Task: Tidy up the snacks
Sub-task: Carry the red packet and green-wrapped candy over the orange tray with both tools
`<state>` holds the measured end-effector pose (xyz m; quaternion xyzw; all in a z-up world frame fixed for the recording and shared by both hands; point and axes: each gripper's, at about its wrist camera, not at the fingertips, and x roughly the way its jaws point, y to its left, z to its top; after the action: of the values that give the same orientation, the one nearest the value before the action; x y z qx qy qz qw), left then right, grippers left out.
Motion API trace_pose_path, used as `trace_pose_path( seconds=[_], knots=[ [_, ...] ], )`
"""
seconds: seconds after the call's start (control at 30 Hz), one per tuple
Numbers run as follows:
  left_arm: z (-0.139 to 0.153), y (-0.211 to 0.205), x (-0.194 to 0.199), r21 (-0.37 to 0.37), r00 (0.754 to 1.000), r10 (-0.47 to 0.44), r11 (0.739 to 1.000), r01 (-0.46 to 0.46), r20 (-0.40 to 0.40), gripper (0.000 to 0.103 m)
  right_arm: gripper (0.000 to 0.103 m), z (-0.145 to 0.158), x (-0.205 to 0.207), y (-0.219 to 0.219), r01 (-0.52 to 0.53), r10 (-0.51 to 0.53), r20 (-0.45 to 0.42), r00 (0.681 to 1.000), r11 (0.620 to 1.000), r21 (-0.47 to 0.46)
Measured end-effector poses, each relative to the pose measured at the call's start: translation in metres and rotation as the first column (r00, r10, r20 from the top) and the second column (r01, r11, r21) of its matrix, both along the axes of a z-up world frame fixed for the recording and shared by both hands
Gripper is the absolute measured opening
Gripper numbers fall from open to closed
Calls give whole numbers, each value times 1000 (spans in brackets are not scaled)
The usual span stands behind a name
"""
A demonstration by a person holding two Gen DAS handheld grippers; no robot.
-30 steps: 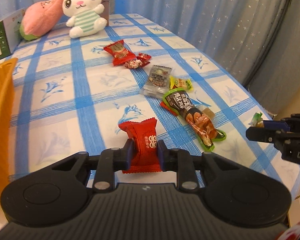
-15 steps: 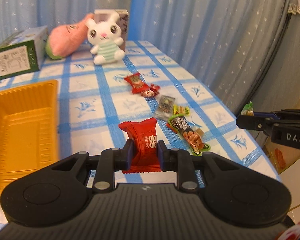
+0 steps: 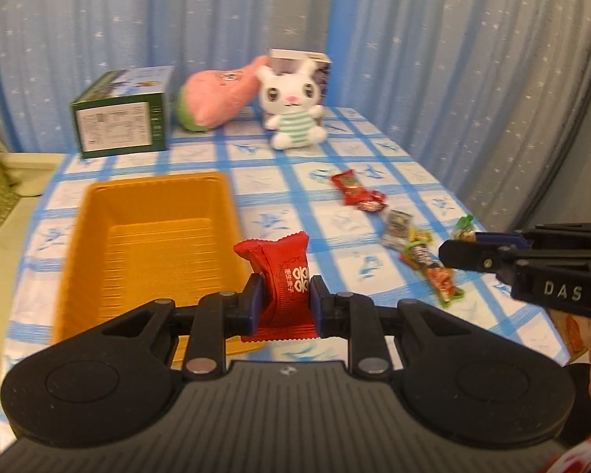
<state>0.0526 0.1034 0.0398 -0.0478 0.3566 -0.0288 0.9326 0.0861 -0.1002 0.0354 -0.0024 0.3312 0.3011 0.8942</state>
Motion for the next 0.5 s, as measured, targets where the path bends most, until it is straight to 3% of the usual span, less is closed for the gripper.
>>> trace_pose_path(
  seconds=[0.5],
  knots=[
    [-12, 84, -4, 6, 994, 108, 994, -108, -34, 22, 22, -20, 16, 104, -144, 143, -34, 989, 989, -20]
  ],
)
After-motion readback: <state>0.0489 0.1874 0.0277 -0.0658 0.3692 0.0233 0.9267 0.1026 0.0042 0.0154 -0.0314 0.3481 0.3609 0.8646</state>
